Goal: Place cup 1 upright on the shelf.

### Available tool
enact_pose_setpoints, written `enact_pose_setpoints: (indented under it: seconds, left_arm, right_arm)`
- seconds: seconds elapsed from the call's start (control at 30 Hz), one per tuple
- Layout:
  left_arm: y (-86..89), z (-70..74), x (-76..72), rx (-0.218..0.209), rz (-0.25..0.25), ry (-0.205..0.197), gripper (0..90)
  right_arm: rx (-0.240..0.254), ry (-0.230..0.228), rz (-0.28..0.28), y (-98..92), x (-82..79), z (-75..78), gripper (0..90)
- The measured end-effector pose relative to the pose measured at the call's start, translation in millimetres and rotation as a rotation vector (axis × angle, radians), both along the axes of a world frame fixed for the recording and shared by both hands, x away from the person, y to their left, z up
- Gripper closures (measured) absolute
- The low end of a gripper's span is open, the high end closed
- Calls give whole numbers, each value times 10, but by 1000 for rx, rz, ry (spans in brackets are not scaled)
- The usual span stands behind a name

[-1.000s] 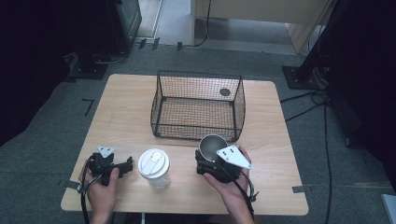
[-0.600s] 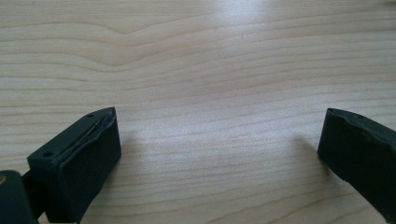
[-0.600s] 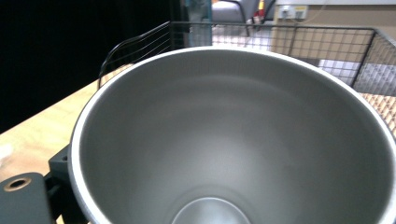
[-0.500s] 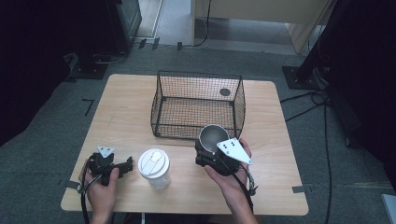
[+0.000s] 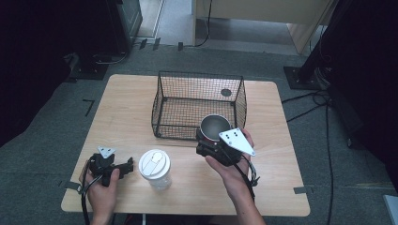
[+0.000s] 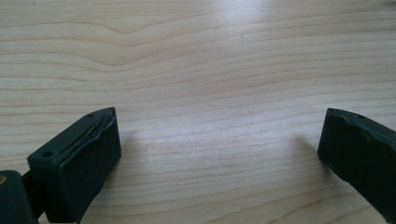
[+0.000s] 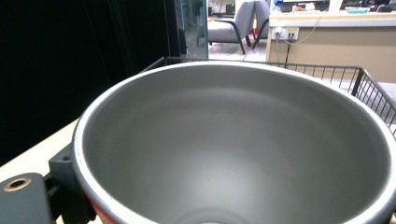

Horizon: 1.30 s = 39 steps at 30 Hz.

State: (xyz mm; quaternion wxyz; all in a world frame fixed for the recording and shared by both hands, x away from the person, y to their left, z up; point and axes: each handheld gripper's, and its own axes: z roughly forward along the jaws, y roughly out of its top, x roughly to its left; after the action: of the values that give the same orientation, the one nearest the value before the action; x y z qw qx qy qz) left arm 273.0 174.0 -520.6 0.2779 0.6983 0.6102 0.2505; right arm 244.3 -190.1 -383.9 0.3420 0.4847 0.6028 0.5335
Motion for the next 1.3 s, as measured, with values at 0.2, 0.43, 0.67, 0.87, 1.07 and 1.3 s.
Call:
enact_pose_setpoints:
  seconds: [0.2,0.43,0.67,0.87,1.07,1.3]
  left_arm:
    - [0,2,-1,0,0,2,0]
    - [1,2,0,1,-1,2,0]
    - [1,2,0,1,-1,2,0]
    - [1,2,-1,1,-1,2,0]
    - [1,2,0,1,-1,2,0]
    - [0,1,0,0,0,1,0]
  right_arm:
    - [-7,-13,-6,6,101,51,73]
    - [-17,-22,-13,-4,210,100,73]
    - [-5,-66,-16,-43,348,147,73]
    - [16,-113,-26,-56,469,171,73]
    - [38,-136,-61,-96,586,148,73]
    - [46,-172,-74,-126,677,109,73]
